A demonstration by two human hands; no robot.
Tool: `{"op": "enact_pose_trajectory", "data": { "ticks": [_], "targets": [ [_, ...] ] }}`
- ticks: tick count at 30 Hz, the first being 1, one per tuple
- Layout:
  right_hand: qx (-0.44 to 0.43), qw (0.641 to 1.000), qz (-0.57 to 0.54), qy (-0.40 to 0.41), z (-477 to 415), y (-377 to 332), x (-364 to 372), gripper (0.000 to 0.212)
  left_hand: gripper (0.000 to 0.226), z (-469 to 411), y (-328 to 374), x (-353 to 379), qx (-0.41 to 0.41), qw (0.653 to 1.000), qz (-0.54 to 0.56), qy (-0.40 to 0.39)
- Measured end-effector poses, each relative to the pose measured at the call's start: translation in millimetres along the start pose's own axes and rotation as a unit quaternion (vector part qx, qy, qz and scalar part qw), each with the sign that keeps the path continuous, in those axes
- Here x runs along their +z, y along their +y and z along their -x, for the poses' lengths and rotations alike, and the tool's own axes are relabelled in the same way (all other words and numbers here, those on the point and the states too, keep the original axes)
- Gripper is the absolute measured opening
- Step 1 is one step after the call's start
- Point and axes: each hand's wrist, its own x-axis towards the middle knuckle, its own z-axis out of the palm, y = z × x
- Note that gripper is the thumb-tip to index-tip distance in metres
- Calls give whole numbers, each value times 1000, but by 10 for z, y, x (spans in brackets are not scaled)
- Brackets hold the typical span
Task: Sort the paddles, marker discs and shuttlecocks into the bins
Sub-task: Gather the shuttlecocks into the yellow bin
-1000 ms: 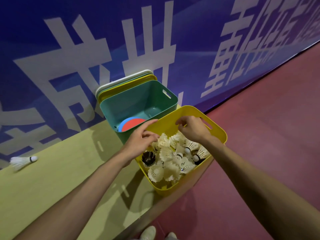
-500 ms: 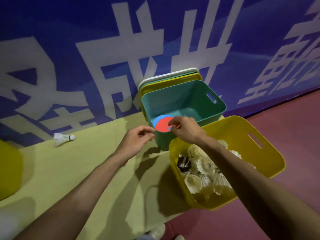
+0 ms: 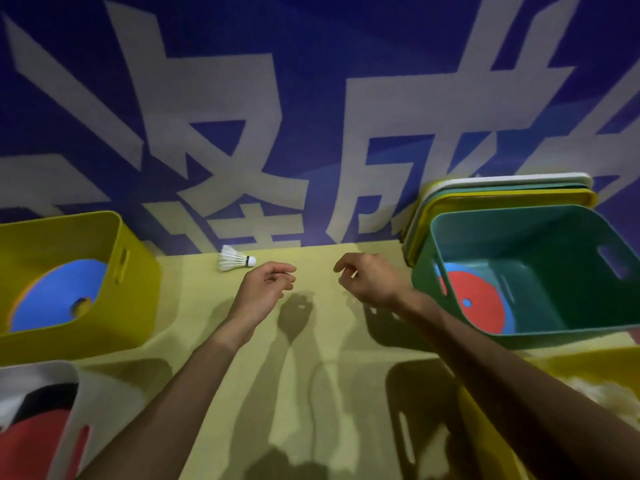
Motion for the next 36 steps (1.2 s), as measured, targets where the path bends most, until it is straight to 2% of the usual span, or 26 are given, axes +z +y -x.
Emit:
{"op": "enact_pose_trajectory", "data": {
  "ticks": [6,11,16,20,24,30,36],
  "targets": [
    [-10,998,0,-65,-581,-211,313,27,20,-538,-446,-483,-45,996,20,80],
    [5,994,-24,-107,-913,-293,586,28,25,-909,-791,-669,-67,989,-12,133],
    [12,990,-21,-142,-1079,-314,839,29,29,-1217,-964,-771,-33,982,-60,174],
    [11,988,-23,-152,-1155,-302,957,30,31,-1381,-1045,-793,-38,973,-67,219],
    [14,987,-32,-159,-1146,-286,982,30,43,-1437,-1084,-780,-71,972,-44,220],
    [6,988,-26,-155,-1033,-217,884,30,14,-1342,-1242,-702,-70,975,-68,201],
    [-2,992,-32,-119,-855,-189,755,30,7,-996,-1105,-556,-22,985,-50,165]
  ]
}}
